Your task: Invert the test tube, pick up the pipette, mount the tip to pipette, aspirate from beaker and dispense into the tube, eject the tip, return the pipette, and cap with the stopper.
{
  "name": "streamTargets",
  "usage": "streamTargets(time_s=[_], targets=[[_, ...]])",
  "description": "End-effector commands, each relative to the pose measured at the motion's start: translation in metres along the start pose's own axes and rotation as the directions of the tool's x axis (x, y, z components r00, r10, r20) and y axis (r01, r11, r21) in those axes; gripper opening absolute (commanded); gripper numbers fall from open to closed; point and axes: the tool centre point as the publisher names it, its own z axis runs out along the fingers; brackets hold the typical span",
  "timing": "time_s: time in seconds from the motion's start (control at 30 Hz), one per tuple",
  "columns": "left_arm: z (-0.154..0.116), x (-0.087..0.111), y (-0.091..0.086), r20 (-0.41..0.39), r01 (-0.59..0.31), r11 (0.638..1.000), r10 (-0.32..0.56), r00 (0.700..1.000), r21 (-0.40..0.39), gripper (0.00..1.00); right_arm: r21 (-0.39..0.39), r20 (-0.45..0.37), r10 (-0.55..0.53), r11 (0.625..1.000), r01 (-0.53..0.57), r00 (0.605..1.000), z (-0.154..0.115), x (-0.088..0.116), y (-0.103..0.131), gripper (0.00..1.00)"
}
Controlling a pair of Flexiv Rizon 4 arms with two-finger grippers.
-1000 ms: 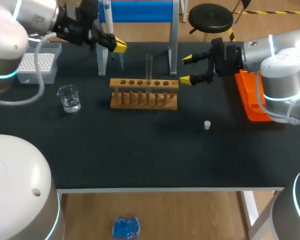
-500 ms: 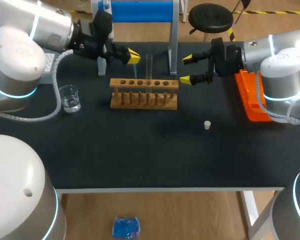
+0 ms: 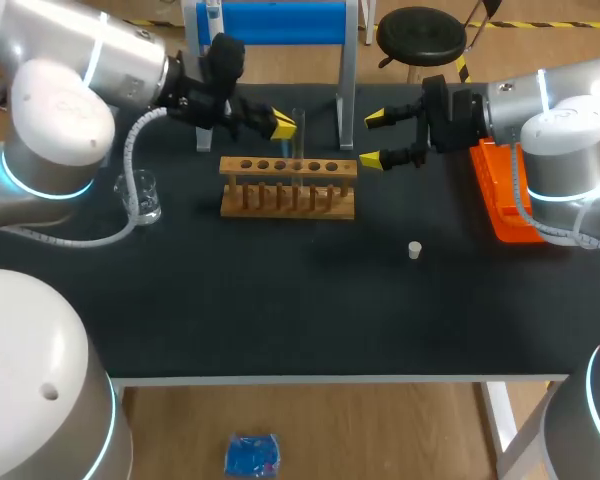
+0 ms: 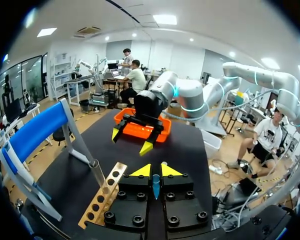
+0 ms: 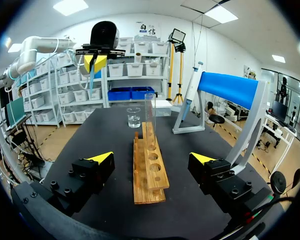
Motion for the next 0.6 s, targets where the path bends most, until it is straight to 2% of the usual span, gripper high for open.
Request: streamTargets(time_s=[0.03,0.2,0.3,0.4,0.6], targets=[[0.004,-0.003,-0.001,-0.010,0.000,1.000,0.000,1.000,-0.003,0.00,-0.001,0.001,-0.001,1.000,0.001,1.000,0.000,0.001,0.000,1.00],[0.004,-0.003,-0.001,-0.010,0.000,1.000,0.000,1.000,-0.003,0.00,-0.001,0.001,-0.001,1.000,0.001,1.000,0.000,0.001,0.000,1.00],[0.004,-0.003,-0.001,-0.010,0.000,1.000,0.000,1.000,-0.003,0.00,-0.011,0.014,-0.088,0.996,0.088,0.996,-0.019,0.016,0.012,1.00],[0.004,-0.003,-0.001,-0.010,0.000,1.000,0.000,1.000,-0.003,0.00,-0.056,0.011,-0.136,0.989,0.136,0.991,-0.041,0.034,0.026,1.00],[0.004,-0.003,-0.001,-0.010,0.000,1.000,0.000,1.000,-0.003,0.00,-0.141,-0.003,-0.187,0.973,0.185,0.982,-0.083,0.070,0.043,1.00]])
